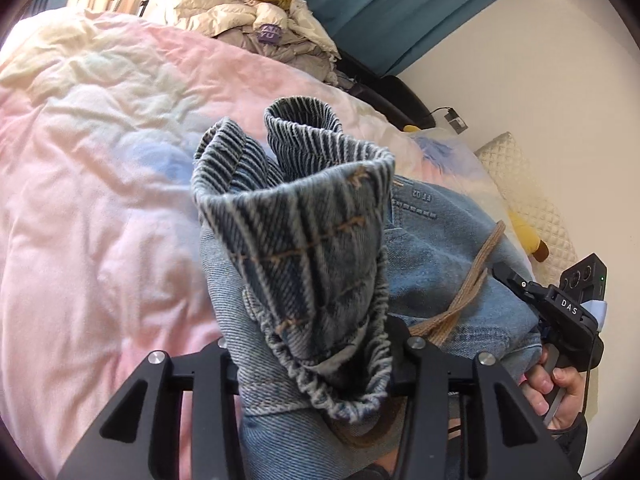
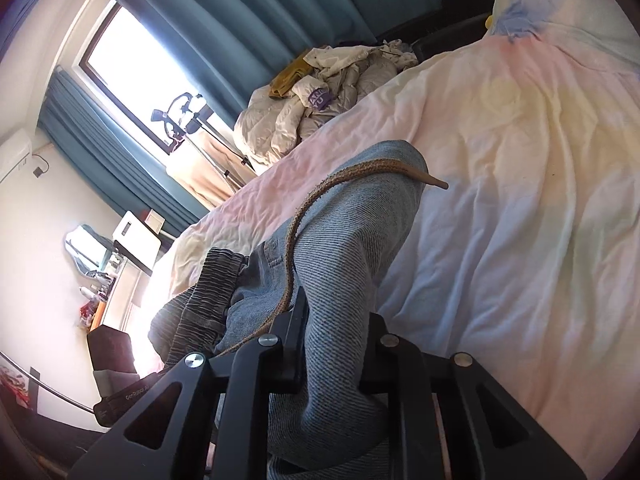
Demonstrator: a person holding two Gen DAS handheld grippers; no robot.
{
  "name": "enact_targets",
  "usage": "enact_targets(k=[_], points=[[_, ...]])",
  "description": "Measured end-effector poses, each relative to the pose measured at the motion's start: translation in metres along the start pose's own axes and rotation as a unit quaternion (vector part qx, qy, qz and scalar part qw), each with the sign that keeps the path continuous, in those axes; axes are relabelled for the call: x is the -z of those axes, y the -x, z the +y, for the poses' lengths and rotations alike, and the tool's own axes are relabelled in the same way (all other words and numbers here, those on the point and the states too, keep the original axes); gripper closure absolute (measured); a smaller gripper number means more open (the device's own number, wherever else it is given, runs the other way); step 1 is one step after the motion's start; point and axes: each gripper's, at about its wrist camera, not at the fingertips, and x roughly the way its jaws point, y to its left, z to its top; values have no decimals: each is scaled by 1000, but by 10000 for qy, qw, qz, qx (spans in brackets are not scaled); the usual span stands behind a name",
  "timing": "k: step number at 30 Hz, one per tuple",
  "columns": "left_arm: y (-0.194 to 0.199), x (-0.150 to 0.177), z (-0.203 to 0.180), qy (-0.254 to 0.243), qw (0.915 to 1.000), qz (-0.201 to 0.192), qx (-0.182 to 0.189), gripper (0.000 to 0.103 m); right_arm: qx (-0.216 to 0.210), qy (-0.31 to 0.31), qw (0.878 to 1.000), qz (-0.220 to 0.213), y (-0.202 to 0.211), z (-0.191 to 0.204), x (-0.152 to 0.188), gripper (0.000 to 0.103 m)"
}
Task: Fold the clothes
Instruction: 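Grasp the folded jeans with both tools, then carry the folded jeans with both tools onto the pink blanket pile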
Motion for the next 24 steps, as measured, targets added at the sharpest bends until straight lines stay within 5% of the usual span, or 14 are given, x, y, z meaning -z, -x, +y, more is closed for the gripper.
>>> enact_targets(k=[5, 12, 24], points=[[6, 3, -41, -380, 9988, -12, 295, 60, 194, 96, 9987, -455, 72, -8, -10, 87], [-18, 11, -165, -1120, 9896, 200, 878, 60, 643, -63, 9902, -1236, 201, -46, -12, 87], [-38, 88, -352, -2488, 9487, 845, 1759, 60, 1847, -657, 9512, -2385, 401, -113, 57, 87]])
